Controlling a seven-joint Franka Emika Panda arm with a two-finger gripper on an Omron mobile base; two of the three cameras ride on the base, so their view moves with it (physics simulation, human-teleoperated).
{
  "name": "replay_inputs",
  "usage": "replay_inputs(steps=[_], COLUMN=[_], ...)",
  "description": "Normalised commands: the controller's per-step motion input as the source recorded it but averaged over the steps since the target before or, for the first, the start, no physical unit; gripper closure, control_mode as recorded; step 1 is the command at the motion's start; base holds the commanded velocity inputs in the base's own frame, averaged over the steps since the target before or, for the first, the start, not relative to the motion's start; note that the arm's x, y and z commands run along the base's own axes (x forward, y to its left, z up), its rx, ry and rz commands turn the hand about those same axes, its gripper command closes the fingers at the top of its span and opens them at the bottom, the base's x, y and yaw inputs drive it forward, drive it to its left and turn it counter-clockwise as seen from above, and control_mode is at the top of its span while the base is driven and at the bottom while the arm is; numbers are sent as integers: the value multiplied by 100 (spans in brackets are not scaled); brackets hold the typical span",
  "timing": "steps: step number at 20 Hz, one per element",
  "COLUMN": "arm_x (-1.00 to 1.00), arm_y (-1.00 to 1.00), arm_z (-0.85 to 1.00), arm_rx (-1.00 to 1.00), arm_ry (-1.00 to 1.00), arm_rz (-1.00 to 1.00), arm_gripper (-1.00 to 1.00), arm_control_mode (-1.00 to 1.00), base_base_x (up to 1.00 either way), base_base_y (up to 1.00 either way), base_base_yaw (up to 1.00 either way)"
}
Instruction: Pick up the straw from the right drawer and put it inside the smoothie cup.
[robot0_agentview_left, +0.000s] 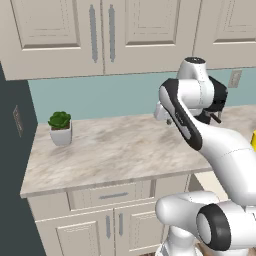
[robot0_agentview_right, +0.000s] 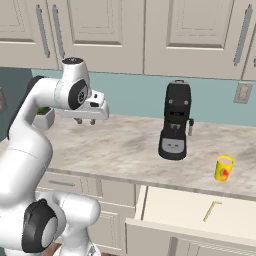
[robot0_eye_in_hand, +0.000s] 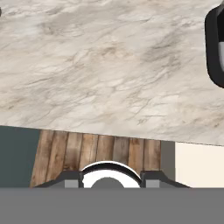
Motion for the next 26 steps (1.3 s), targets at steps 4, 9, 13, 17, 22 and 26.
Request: replay_inputs(steps=[4, 9, 13, 17, 22, 26], arm_x=[-23, -61, -54, -28, -8, 0], arm_y=[0, 0, 0, 1, 0, 0], arm_z=[0, -19, -30, -39, -30, -7], arm_rx=[0, -2, -2, -2, 0, 0], arm_ry=[0, 2, 1, 0, 0, 0], arm_rz=[0, 0, 0, 0, 0, 0], arm_gripper=[-100, -100, -100, -100, -100, -100], arm_control_mode=[-100, -100, -100, -100, -100, -100], base_base_x=[0, 0, 0, 0, 0, 0], base_base_y=[0, 0, 0, 0, 0, 0], base_base_yaw=[0, 0, 0, 0, 0, 0])
